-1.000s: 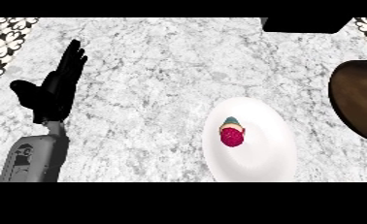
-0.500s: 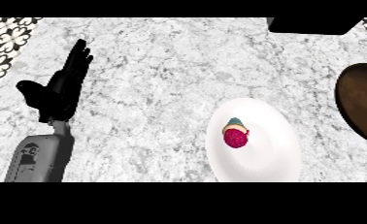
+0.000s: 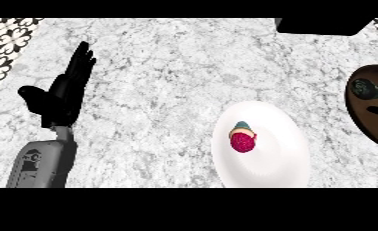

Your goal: Pick the eggplant from the plate and place it in the pan

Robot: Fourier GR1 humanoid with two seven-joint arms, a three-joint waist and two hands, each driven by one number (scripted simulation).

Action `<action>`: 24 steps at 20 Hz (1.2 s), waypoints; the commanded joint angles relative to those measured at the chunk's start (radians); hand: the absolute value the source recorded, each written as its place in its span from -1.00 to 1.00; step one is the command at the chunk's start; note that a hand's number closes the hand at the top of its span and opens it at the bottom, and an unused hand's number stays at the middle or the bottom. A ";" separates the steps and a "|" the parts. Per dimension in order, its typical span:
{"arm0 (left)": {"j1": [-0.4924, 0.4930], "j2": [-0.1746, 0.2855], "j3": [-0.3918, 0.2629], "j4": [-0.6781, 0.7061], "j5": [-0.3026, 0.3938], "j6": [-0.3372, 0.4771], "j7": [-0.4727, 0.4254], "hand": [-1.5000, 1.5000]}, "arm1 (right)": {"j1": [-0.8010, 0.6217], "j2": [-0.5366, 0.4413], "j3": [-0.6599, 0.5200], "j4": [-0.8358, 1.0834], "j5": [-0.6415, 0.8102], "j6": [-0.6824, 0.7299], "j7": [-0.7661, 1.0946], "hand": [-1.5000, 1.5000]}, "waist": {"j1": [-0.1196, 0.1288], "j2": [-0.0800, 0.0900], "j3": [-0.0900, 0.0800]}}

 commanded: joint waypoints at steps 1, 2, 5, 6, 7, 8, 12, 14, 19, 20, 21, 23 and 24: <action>-0.011 0.002 0.005 -0.001 -0.001 0.006 0.009 0.00 | -0.004 -0.028 -0.046 0.052 -0.047 0.019 -0.124 -1.00 | -0.016 -0.004 0.000; -0.013 0.027 0.032 0.023 0.014 -0.011 -0.006 0.00 | -0.001 -0.004 -0.081 0.056 -0.080 -0.012 -0.140 -1.00 | -0.015 -0.001 0.000; 0.000 0.018 0.028 0.003 0.001 0.008 -0.004 0.00 | 0.017 -0.010 -0.157 0.064 -0.160 0.004 -0.219 -1.00 | -0.027 -0.007 0.000; -0.015 0.001 0.019 0.037 -0.007 0.018 -0.006 0.00 | -0.013 -0.009 -0.174 0.071 -0.183 0.026 -0.200 -1.00 | -0.033 -0.007 -0.001; 0.015 -0.007 0.005 0.027 -0.017 0.018 -0.025 0.00 | 0.020 -0.031 -0.192 0.085 -0.205 0.070 -0.214 -1.00 | -0.039 -0.012 -0.003; 0.019 0.034 0.040 -0.016 0.024 -0.015 0.022 0.00 | 0.027 -0.073 -0.204 0.089 -0.227 0.157 -0.212 -1.00 | -0.042 -0.018 -0.004; 0.049 0.015 0.033 0.004 0.001 0.006 -0.027 0.00 | 0.121 -0.112 -0.221 0.122 -0.269 0.352 -0.298 -1.00 | -0.052 -0.019 -0.004; 0.027 0.006 0.040 0.048 0.004 0.011 -0.035 0.00 | 0.194 -0.191 -0.233 0.129 -0.285 0.494 -0.359 -1.00 | -0.067 -0.018 -0.004; 0.057 0.053 0.070 -0.004 0.031 -0.022 -0.003 0.00 | 0.308 -0.256 -0.246 0.091 -0.340 0.661 -0.420 -1.00 | -0.081 -0.028 -0.006; 0.043 0.015 0.040 0.007 0.000 0.015 -0.003 0.00 | 0.303 -0.261 -0.247 0.077 -0.352 0.675 -0.409 -1.00 | -0.084 -0.028 -0.007; 0.042 0.021 0.048 0.002 0.013 0.005 0.001 0.00 | 0.350 -0.264 -0.247 0.073 -0.360 0.697 -0.422 -1.00 | -0.090 -0.029 -0.007; 0.059 -0.001 0.032 -0.002 -0.009 0.028 -0.017 0.00 | 0.373 -0.281 -0.248 0.049 -0.378 0.696 -0.410 -1.00 | -0.081 -0.027 -0.007; 0.048 0.022 0.037 -0.036 -0.008 0.026 0.043 0.00 | 0.415 -0.275 -0.255 0.042 -0.394 0.721 -0.426 -1.00 | -0.093 -0.033 -0.008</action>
